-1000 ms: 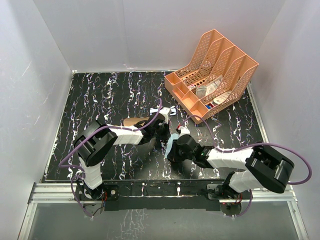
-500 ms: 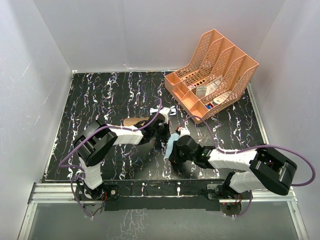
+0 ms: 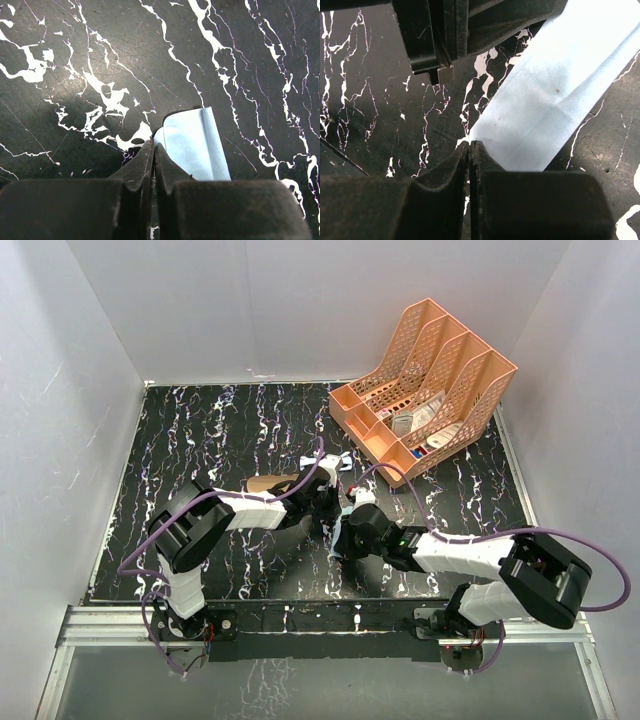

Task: Organize the sunglasses
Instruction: Adjust the glasses cleaning cloth at the center of the board.

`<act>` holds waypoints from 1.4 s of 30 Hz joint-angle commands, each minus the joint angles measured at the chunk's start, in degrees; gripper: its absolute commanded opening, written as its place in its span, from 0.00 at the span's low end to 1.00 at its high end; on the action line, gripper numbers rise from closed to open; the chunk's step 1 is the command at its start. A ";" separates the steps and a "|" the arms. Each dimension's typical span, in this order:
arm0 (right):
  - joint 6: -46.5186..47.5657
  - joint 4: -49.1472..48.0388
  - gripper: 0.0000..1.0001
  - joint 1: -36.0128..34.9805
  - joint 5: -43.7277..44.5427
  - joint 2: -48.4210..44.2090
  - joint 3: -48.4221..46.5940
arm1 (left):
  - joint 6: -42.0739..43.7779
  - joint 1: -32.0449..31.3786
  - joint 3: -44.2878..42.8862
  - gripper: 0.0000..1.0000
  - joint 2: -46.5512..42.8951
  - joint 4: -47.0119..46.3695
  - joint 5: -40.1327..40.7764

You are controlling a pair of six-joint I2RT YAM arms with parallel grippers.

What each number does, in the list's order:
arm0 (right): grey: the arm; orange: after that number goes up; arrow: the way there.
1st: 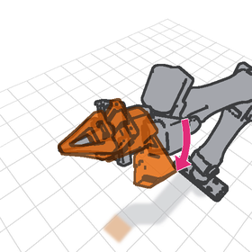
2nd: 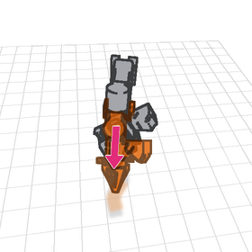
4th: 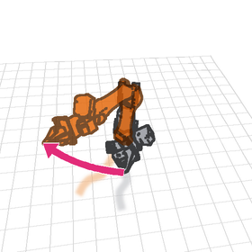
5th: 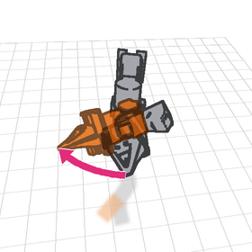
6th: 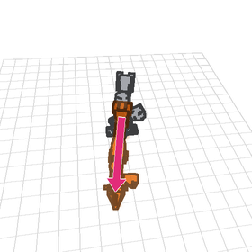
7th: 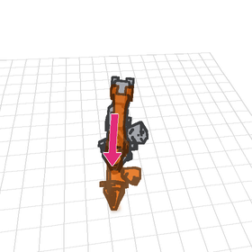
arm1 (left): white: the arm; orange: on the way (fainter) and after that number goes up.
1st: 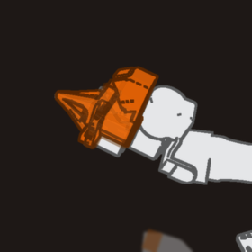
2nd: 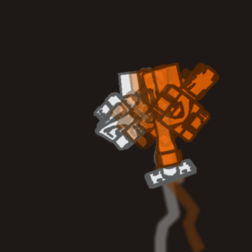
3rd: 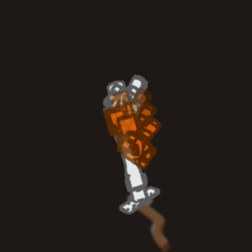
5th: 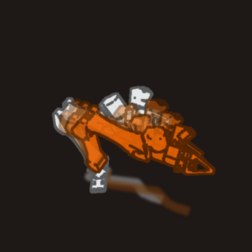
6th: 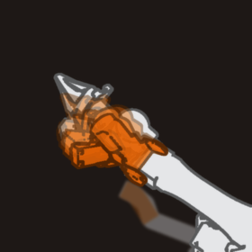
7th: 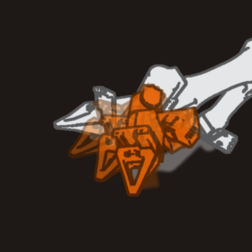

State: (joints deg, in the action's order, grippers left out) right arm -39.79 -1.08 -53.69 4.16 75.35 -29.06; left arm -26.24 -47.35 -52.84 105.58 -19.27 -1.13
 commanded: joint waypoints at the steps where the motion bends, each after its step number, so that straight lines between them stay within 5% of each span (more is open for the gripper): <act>1: 2.24 -2.17 0.05 -0.27 1.21 1.32 -2.56 | 0.11 0.25 0.12 0.00 1.04 3.19 0.79; 42: 9.59 -5.16 0.05 -0.27 3.70 5.42 -4.83 | -0.65 0.27 0.44 0.00 1.95 2.22 -0.54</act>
State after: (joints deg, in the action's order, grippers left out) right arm -31.07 -2.04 -53.69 7.94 80.66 -31.75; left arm -27.11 -47.35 -52.84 106.34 -21.04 -1.72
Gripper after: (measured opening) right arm 0.050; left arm 0.007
